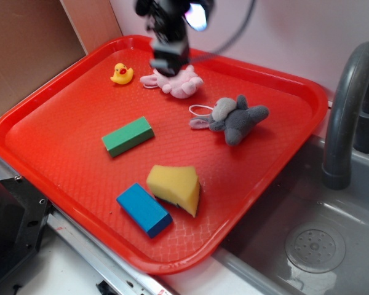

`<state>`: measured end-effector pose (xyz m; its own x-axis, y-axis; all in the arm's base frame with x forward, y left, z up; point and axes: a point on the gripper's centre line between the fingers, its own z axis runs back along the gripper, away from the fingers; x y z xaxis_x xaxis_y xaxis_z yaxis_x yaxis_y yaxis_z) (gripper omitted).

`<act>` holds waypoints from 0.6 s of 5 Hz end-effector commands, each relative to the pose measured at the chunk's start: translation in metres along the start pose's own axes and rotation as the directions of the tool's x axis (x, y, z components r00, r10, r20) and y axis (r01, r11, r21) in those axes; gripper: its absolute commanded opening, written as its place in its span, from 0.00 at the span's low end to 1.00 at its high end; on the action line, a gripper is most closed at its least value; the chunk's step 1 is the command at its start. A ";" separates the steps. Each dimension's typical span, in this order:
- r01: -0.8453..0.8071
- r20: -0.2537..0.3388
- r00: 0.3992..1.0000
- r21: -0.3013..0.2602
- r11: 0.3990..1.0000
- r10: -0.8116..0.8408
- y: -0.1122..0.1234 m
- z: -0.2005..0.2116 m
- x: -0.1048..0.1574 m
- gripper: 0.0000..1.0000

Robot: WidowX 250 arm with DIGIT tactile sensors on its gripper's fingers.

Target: Grab the gray animal.

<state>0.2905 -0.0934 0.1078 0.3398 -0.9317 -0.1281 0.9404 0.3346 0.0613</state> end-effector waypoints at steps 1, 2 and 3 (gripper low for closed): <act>0.087 -0.010 0.996 -0.026 0.996 -0.087 -0.021 -0.039 0.030 1.00; 0.105 0.000 0.994 -0.032 0.994 -0.105 -0.024 -0.052 0.038 1.00; 0.122 0.036 0.992 -0.057 0.991 -0.120 -0.021 -0.063 0.045 1.00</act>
<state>0.2904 -0.1236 0.0240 0.2228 -0.9664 -0.1284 0.9717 0.2308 -0.0506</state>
